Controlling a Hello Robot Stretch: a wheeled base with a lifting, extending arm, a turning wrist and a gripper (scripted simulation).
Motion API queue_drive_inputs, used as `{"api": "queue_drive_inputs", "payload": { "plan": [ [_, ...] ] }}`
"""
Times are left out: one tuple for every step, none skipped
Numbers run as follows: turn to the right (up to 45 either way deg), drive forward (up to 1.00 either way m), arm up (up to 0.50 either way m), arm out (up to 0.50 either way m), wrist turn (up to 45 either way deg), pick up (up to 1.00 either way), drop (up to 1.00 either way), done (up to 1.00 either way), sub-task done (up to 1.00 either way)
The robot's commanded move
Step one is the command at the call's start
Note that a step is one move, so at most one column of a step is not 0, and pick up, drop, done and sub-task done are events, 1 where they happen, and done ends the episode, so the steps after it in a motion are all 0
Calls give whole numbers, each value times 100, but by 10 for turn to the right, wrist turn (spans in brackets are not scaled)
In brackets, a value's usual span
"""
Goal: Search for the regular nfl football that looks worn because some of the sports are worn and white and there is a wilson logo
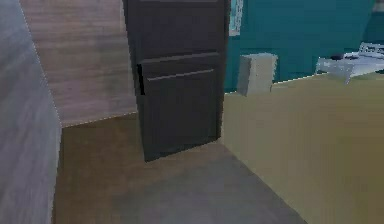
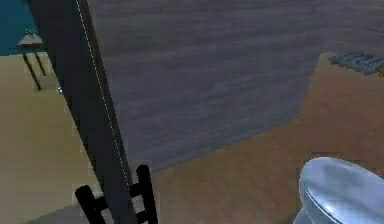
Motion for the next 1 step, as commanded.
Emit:
{"api": "queue_drive_inputs", "payload": {
  "plan": [
    [-240,0,0,0,0,0,0,0,0]
  ]
}}
